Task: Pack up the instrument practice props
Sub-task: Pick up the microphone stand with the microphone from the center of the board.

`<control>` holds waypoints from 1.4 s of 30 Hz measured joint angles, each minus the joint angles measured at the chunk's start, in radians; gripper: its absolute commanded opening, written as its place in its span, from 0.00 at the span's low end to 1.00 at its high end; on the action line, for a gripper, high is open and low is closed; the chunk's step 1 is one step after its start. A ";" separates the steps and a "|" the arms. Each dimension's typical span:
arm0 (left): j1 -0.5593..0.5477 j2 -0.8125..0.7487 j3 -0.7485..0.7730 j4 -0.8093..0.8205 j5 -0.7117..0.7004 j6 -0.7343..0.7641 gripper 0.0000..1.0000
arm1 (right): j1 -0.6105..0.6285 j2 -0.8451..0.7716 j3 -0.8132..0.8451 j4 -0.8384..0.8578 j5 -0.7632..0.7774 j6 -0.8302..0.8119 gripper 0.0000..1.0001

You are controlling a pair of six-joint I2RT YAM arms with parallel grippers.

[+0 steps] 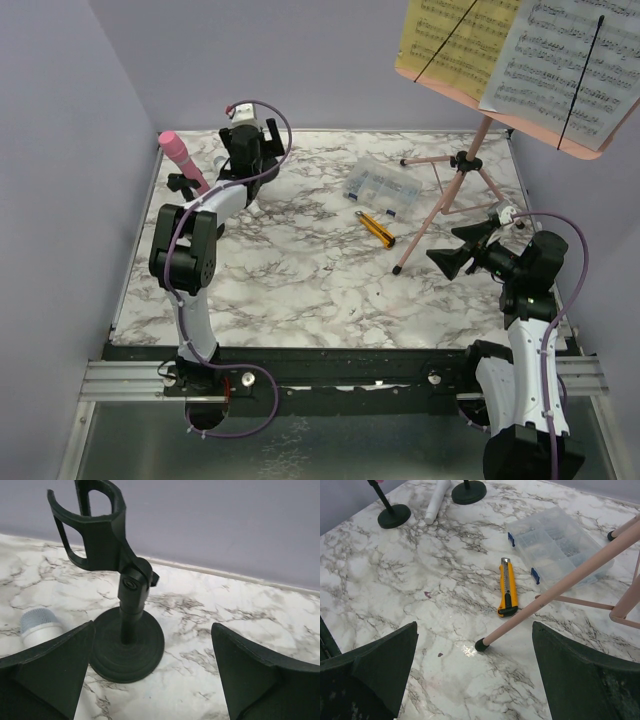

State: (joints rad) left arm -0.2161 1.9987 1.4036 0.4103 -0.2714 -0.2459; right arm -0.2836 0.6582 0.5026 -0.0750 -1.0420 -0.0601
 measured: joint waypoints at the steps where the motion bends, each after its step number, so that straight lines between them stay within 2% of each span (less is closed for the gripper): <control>1: 0.000 -0.016 -0.014 -0.002 0.016 -0.008 0.99 | 0.000 0.000 0.000 0.000 0.000 0.000 0.99; 11: 0.000 -0.179 -0.225 -0.044 0.309 -0.098 0.99 | 0.000 -0.008 0.000 0.000 0.000 0.000 1.00; 17: 0.000 -0.281 -0.276 -0.054 0.513 -0.135 0.99 | 0.000 -0.010 0.000 0.000 0.000 0.000 1.00; 22: 0.000 -0.417 -0.345 -0.050 0.693 -0.174 0.99 | 0.000 -0.014 0.000 0.000 0.000 0.000 1.00; 27: 0.000 -0.613 -0.469 -0.082 0.799 -0.161 0.99 | 0.000 -0.018 0.000 0.000 0.000 0.000 0.99; 32: 0.001 -0.807 -0.525 -0.163 0.790 -0.105 0.99 | 0.000 -0.019 0.000 0.000 0.000 0.000 1.00; 36: 0.001 -0.955 -0.570 -0.227 0.727 -0.043 0.97 | 0.000 -0.022 0.000 0.000 0.000 0.001 0.99; 42: 0.001 -1.110 -0.712 -0.308 0.527 0.035 0.97 | -0.002 -0.026 0.000 0.000 0.000 0.001 1.00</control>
State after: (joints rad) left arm -0.2150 0.8883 0.6914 0.1024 0.2554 -0.2108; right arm -0.2855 0.6323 0.5026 -0.0746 -1.0424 -0.0593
